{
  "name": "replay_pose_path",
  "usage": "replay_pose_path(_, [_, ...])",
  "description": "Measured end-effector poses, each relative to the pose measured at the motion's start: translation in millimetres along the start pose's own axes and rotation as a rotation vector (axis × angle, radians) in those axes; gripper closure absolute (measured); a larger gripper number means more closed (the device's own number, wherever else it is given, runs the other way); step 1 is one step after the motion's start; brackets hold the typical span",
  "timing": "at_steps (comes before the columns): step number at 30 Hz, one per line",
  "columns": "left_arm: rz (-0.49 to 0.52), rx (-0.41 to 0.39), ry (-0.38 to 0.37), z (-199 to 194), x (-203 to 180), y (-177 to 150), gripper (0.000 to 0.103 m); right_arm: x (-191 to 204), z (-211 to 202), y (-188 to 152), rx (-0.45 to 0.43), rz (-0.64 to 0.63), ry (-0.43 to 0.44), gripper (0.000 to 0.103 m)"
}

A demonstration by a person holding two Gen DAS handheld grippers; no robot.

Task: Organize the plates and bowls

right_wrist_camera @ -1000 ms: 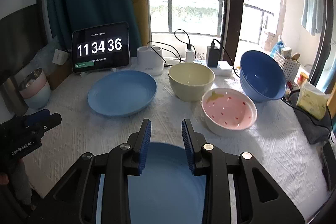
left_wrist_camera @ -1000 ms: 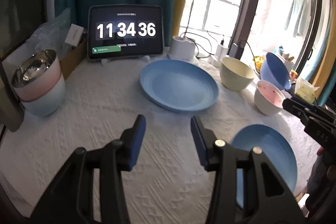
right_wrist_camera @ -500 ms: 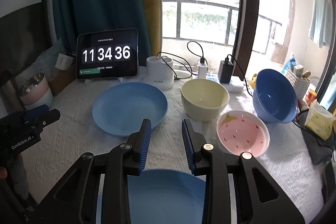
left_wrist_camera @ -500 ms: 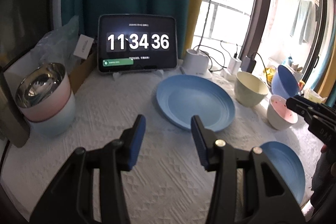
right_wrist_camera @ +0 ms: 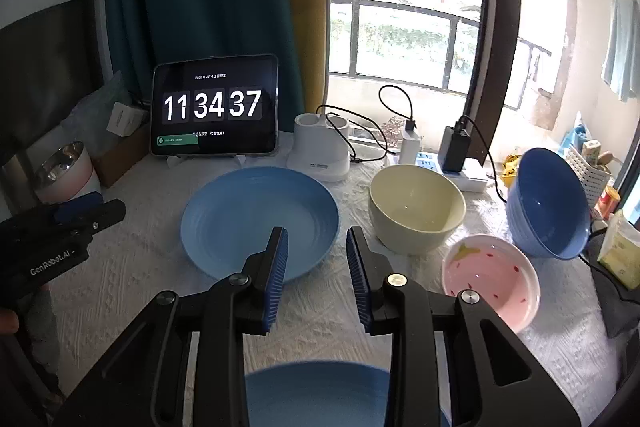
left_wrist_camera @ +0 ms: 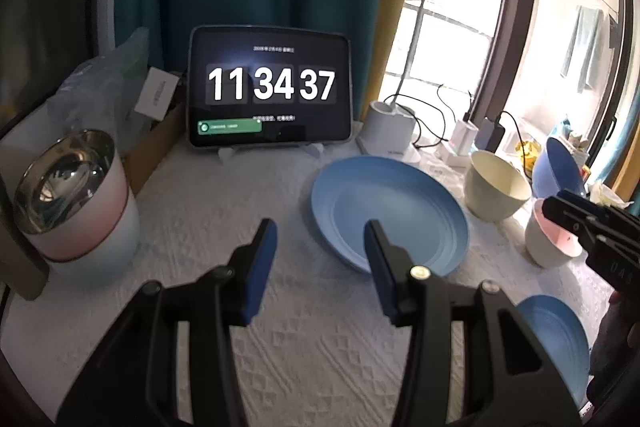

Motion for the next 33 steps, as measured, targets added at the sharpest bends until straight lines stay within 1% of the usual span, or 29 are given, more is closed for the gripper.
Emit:
replay_pose_path(7, [0.000, 0.001, -0.005, 14, -1, 5, 0.056, -1, 16, 4, 0.009, 0.008, 0.011, 0.071])
replay_pose_path(12, [0.004, 0.017, -0.008, 32, -3, 5, 0.055, -5, 35, 1, 0.041, 0.031, 0.018, 0.071])
replay_pose_path(16, [-0.011, 0.046, -0.001, 48, -1, 4, 0.055, -11, 53, -3, 0.080, 0.053, 0.015, 0.069])
replay_pose_path(17, [-0.013, 0.051, 0.000, 51, -1, 4, 0.054, -12, 58, -4, 0.088, 0.063, 0.017, 0.067])
replay_pose_path(18, [-0.016, 0.060, -0.002, 55, -1, 4, 0.053, -13, 62, -5, 0.097, 0.070, 0.018, 0.062])
replay_pose_path(19, [-0.016, 0.066, -0.005, 58, -2, 4, 0.052, -15, 67, -7, 0.109, 0.080, 0.020, 0.059])
replay_pose_path(21, [-0.021, 0.077, -0.009, 64, -3, 3, 0.046, -18, 75, -9, 0.124, 0.097, 0.021, 0.059])
replay_pose_path(23, [-0.022, 0.097, -0.013, 73, -6, 3, 0.043, -21, 82, -11, 0.142, 0.116, 0.020, 0.058])
replay_pose_path(28, [-0.032, 0.129, -0.018, 88, -9, 0, 0.041, -28, 100, -17, 0.197, 0.156, 0.030, 0.058])
replay_pose_path(33, [-0.041, 0.167, 0.010, 106, -8, -6, 0.041, -31, 117, -27, 0.261, 0.195, 0.059, 0.058])
Point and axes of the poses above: each gripper's, at about its wrist camera, not at the fingertips, and z roughly the way its jaws point, x to its left, y to its top, the point moved 8 cm from there along z, roughly the way its jaws point, and after that the axes turned 4 degrees about -z, right-handed, at the moved point
